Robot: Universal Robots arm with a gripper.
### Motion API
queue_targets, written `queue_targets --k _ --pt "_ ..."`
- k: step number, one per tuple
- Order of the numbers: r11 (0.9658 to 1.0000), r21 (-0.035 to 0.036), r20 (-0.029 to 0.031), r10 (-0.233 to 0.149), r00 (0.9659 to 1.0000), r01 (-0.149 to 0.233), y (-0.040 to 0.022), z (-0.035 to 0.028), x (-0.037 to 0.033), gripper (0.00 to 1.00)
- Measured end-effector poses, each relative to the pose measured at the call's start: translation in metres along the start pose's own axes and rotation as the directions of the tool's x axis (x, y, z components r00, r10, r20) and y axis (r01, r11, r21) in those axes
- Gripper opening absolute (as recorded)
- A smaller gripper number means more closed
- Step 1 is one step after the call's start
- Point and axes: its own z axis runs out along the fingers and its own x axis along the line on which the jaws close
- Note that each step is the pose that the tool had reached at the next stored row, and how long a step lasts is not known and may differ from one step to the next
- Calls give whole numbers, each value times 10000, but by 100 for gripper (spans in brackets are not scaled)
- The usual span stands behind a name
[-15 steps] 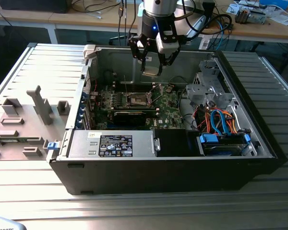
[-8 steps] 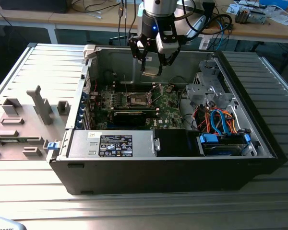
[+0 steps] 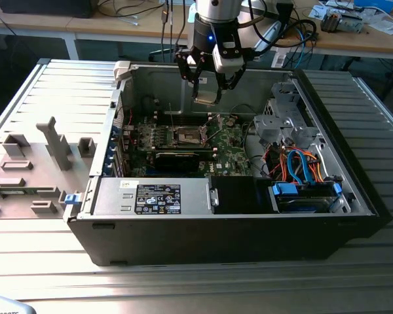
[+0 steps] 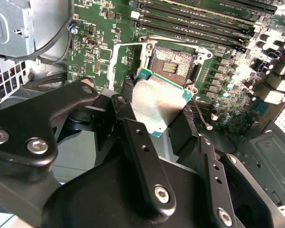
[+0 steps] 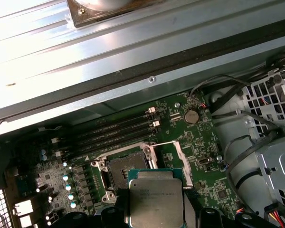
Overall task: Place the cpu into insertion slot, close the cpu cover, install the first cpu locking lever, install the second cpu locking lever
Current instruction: 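Place the cpu into insertion slot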
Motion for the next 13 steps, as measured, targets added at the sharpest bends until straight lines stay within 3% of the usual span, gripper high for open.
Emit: queue_targets --k 13 --pt "10000 17 8 89 10000 -89 0 0 0 54"
